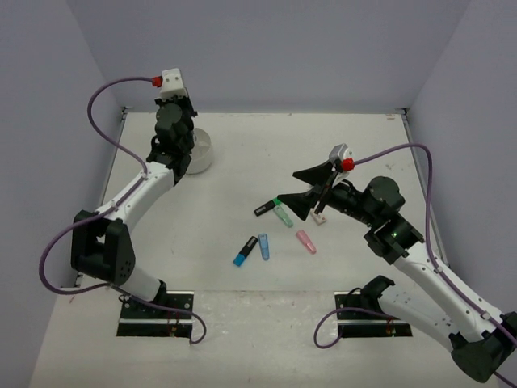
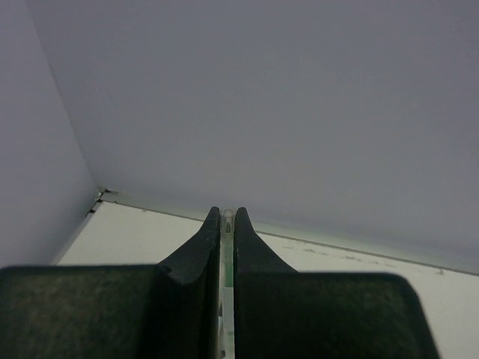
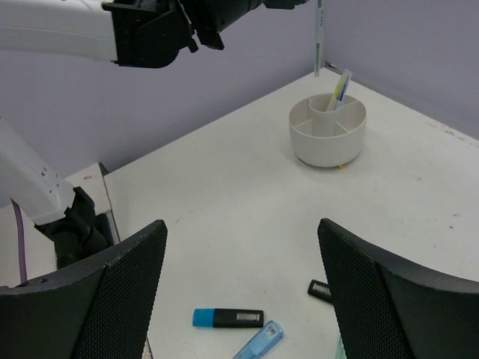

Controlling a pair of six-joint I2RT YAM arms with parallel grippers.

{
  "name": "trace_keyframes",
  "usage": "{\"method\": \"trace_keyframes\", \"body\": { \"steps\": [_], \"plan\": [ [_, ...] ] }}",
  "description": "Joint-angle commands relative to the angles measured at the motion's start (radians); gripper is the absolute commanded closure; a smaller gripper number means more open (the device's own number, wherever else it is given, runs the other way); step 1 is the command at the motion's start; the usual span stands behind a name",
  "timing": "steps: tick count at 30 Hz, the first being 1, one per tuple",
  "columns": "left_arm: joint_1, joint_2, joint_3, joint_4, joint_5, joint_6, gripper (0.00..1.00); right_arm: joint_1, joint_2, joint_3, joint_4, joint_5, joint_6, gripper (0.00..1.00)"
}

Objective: Sort the stationery into containers
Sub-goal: Place the pen in the storage box.

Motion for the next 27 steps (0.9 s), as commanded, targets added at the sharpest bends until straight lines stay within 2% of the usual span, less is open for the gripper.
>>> {"method": "trace_keyframes", "body": {
  "steps": [1,5,11,17,24,25,27],
  "plan": [
    [0.109,0.090,0.038,0.280,0.139,0.046,1.00,0.000,0.003,-0.004,0.038,0.027,0.008,0.16],
    [0.157,0.192,0.056,0.303,0.249,-0.015,1.00,0.002,0.020,-0.005,0.037,0.029,0.001,0.15],
    [0.218,0.214,-0.012,0.342,0.329,-0.162,1.00,0.002,0.040,0.006,0.028,0.033,-0.006,0.14],
    [0.221,0.193,-0.096,0.365,0.366,-0.195,1.00,0.002,0.064,0.013,0.022,0.032,-0.009,0.14],
    [0.221,0.157,-0.167,0.346,0.341,-0.181,1.00,0.001,0.073,0.015,0.023,0.027,-0.008,0.14],
    [0.221,0.160,-0.166,0.336,0.349,-0.179,0.97,0.002,0.074,0.015,0.022,0.028,-0.008,0.14],
    [0.221,0.162,-0.161,0.301,0.361,-0.173,0.82,0.002,0.074,0.015,0.023,0.031,-0.009,0.14]
  ]
}}
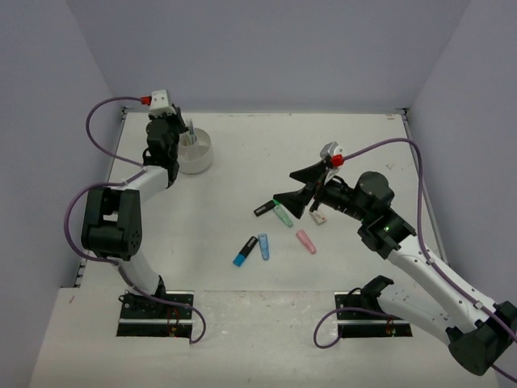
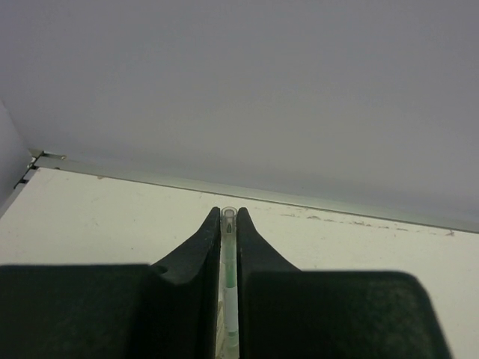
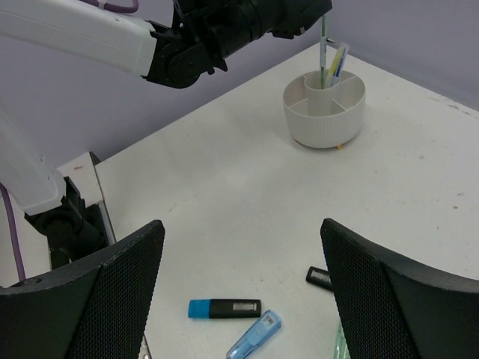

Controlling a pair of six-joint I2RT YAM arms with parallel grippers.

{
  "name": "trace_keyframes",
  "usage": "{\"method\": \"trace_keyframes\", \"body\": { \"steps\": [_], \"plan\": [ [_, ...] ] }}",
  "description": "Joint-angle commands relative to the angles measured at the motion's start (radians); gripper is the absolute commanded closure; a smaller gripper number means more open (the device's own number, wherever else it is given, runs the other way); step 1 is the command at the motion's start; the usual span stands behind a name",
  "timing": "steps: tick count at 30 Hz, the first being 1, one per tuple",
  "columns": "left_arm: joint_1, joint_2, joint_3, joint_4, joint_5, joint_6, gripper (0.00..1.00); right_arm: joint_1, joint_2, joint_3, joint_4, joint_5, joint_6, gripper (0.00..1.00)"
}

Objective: Sort the stationery into containers
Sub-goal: Place the pen in the storage box, then pick up the stationery from the center of the board.

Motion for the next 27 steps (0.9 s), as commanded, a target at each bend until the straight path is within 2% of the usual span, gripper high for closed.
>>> {"method": "trace_keyframes", "body": {
  "steps": [1,2,3,6,7,8,9,11,15,16,17,18,20,22,24,27],
  "plan": [
    [0.004,-0.050,0.002,0.004,0.017,-0.004,0.74,0.001,0.008,0.017,0.024,0.025,-0.009,0.14],
    [0.004,-0.059,0.002,-0.005,0.016,-0.001,0.65,0.001,0.011,0.017,0.024,0.028,-0.009,0.14],
    [0.004,-0.068,0.003,-0.015,0.016,0.000,0.63,0.002,0.016,0.019,0.022,0.030,-0.009,0.14],
    [0.004,-0.121,0.013,-0.052,0.021,0.006,0.26,0.000,0.039,0.030,0.009,0.035,-0.011,0.14],
    [0.004,-0.144,0.026,-0.082,0.015,0.000,0.18,0.000,0.053,0.034,0.005,0.038,-0.012,0.14],
    [0.004,-0.160,0.031,-0.108,0.012,-0.004,0.05,0.002,0.060,0.038,0.001,0.042,-0.016,0.14],
    [0.004,-0.187,0.044,-0.147,-0.004,-0.018,0.01,0.001,0.074,0.043,-0.008,0.045,-0.020,0.14],
    [0.004,-0.259,0.083,-0.268,-0.064,-0.075,0.00,0.000,0.114,0.062,-0.039,0.055,-0.027,0.15],
    [0.004,-0.425,0.224,-0.730,-0.185,-0.281,0.00,0.002,0.219,0.146,-0.174,0.136,-0.021,0.19],
    [0.004,-0.496,0.258,-0.840,-0.201,-0.336,0.00,0.002,0.245,0.202,-0.219,0.158,-0.023,0.22],
    [0.004,-0.534,0.261,-1.014,-0.201,-0.464,0.00,0.002,0.296,0.233,-0.309,0.220,-0.019,0.23],
    [0.004,-0.609,0.238,-1.096,-0.171,-0.516,0.00,0.002,0.324,0.289,-0.366,0.260,-0.012,0.25],
    [0.006,-0.691,0.187,-1.140,-0.085,-0.534,0.00,0.002,0.386,0.333,-0.482,0.332,-0.003,0.27],
    [0.006,-0.933,-0.050,-1.043,0.070,-0.451,0.00,0.004,0.470,0.410,-0.638,0.404,0.014,0.29],
    [0.006,-1.051,-0.179,-0.990,0.159,-0.379,0.00,0.007,0.515,0.427,-0.717,0.422,0.020,0.30],
    [0.004,-1.087,-0.282,-1.043,0.269,-0.284,0.00,0.013,0.623,0.431,-0.779,0.472,0.014,0.30]
  ]
}}
